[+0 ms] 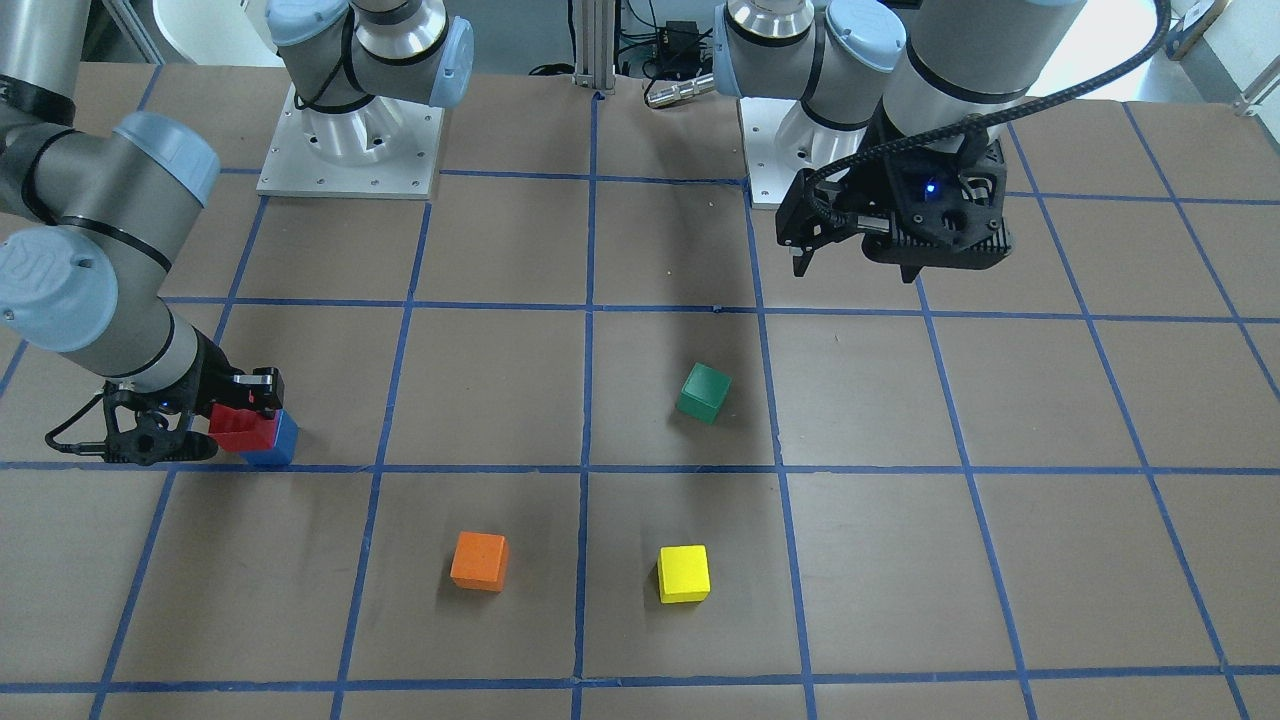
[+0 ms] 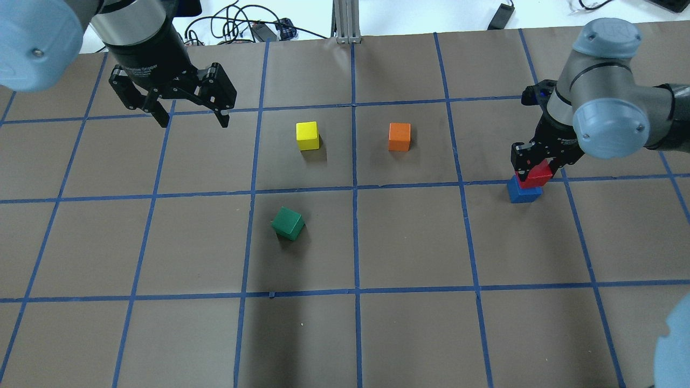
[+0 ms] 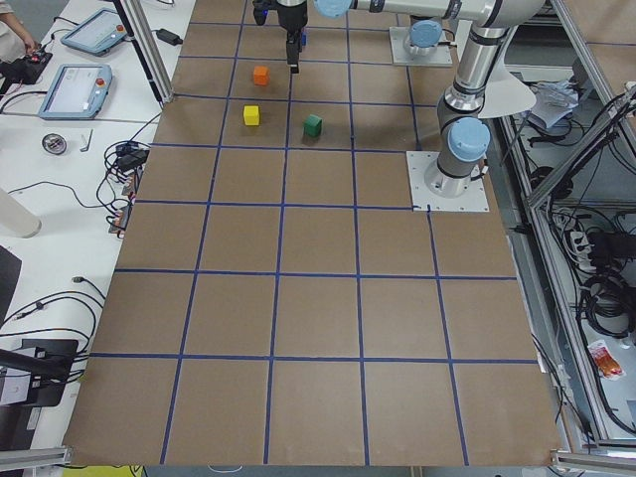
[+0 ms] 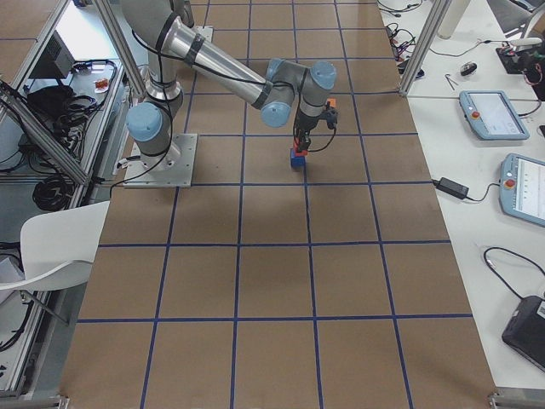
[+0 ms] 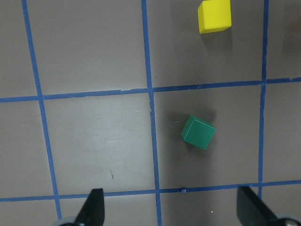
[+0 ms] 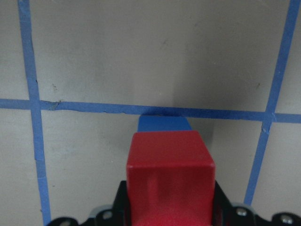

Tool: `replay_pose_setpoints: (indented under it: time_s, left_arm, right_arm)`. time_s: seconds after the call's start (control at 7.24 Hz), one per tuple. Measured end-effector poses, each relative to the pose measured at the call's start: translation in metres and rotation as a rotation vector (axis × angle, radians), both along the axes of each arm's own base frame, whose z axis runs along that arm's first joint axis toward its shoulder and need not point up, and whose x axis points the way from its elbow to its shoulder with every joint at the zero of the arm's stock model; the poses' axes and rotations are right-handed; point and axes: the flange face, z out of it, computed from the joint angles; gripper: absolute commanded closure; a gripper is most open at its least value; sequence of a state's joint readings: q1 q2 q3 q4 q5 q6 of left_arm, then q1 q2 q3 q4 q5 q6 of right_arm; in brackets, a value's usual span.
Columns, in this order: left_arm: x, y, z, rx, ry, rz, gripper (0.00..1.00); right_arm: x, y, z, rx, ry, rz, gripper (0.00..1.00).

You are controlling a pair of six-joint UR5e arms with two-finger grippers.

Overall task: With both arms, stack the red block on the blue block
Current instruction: 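Carry the red cube over the blue cube and lower it, then open the right gripper to release the red cube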

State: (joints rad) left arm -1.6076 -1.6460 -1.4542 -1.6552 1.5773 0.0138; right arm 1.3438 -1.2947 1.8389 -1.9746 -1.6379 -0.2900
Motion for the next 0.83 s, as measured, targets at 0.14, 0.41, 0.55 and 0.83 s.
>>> replay_pose_setpoints:
  time_s: [0.14, 0.41, 0.55, 0.83]
  left_arm:
    - [-0.0001, 0.0, 0.0, 0.0, 0.001, 0.0, 0.0]
    - [-0.0002, -0.0001, 0.0004, -0.001, 0.002, 0.0, 0.0]
    - [-0.0002, -0.0002, 0.0009, -0.002, 0.002, 0.0, 0.0]
    - [-0.0002, -0.0002, 0.0014, -0.003, 0.002, 0.0, 0.0]
  right_arm:
    - [0.0, 0.0001, -0.0001, 0.0, 0.0, 0.0, 0.45]
    - [0.0001, 0.0006, -0.0007, 0.003, 0.0, 0.0, 0.12]
    - [0.0002, 0.0009, -0.001, 0.005, -0.001, 0.0, 0.12]
    - [0.0001, 0.0016, -0.0015, 0.012, 0.0, 0.0, 0.02]
